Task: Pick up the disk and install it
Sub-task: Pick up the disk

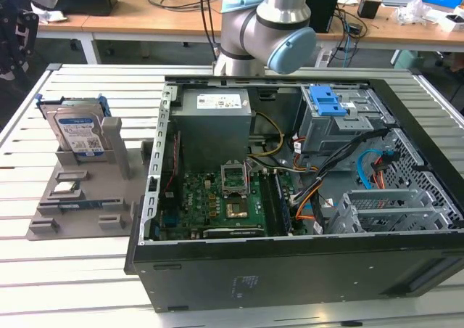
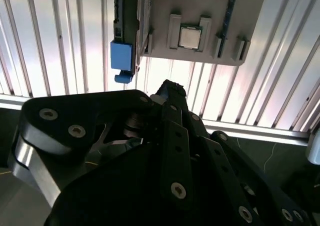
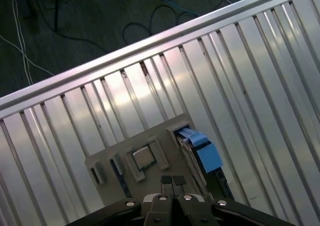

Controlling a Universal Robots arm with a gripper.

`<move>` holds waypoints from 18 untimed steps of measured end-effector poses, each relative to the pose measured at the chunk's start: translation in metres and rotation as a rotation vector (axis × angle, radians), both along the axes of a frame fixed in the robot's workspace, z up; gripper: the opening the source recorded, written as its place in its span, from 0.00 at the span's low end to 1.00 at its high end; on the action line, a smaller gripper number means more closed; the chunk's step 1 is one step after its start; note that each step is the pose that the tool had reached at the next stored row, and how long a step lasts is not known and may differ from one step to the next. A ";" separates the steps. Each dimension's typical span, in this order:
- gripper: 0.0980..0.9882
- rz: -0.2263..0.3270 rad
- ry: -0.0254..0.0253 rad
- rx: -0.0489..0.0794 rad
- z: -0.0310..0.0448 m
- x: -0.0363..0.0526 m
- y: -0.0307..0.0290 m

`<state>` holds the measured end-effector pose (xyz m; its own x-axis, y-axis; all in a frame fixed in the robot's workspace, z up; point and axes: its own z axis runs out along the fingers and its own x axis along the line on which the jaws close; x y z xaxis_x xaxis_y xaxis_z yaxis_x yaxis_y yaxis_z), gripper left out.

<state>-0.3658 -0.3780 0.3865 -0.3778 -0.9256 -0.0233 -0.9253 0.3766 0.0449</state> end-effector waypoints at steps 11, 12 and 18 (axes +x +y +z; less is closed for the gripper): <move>0.01 0.111 0.0000 0.000 0.0000 0.0000 0.0000; 0.01 0.119 0.0000 0.000 0.0000 0.0000 0.0000; 0.01 0.188 0.0000 0.000 0.0000 0.0000 0.0000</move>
